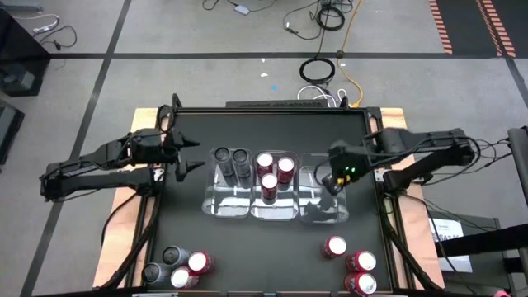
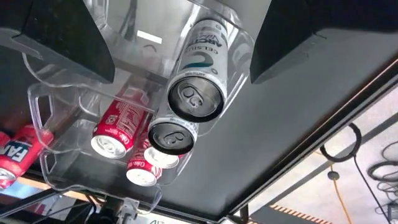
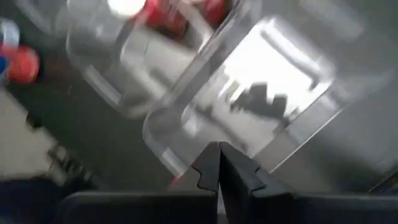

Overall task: Sort soda cans
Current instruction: Put the red soda can into the right transparent bin

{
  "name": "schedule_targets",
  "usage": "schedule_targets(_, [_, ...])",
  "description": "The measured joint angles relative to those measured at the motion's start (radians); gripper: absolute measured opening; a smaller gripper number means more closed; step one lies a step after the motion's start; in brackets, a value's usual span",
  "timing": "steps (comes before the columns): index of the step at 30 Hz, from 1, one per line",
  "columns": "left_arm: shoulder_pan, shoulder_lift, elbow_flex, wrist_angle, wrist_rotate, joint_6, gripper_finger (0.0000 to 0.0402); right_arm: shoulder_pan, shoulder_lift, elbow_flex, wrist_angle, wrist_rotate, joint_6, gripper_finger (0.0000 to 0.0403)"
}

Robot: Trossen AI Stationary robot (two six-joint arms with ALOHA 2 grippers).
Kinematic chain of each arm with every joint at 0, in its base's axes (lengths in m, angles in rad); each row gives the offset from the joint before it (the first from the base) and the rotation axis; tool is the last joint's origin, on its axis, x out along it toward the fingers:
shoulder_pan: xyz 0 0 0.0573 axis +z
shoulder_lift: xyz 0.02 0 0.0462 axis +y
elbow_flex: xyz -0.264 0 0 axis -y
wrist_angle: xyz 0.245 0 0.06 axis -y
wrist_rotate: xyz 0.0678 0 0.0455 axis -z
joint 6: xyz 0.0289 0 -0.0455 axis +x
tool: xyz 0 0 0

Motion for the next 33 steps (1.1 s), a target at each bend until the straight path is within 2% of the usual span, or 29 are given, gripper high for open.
schedule_targets(4, [0.0,0.0,0.0,0.011,-0.003,0.0,0.0382,0.048,0.025,0.001,0.0,-0.071,0.079,0.0])
schedule_targets(11, [-0.003,-0.025,0.0,0.012,-0.016,-0.027,0.0382,0.161,0.025,0.002,-0.001,-0.066,0.248,0.0])
schedule_targets(19, [-0.057,-0.157,-0.001,-0.029,-0.052,-0.07,0.0382,0.267,0.027,0.002,-0.002,-0.002,0.355,0.0])
schedule_targets(22, [-0.098,-0.209,-0.063,0.043,-0.055,-0.08,0.0382,0.3,0.027,0.002,-0.002,0.021,0.372,0.0])
schedule_targets(27, [-0.172,-0.265,-0.243,0.256,-0.063,-0.107,0.0382,0.336,0.027,0.002,-0.002,0.036,0.375,0.0])
schedule_targets(33, [-0.231,-0.283,-0.299,0.293,-0.149,-0.109,0.0382,0.374,0.027,0.002,0.012,0.034,0.376,0.0])
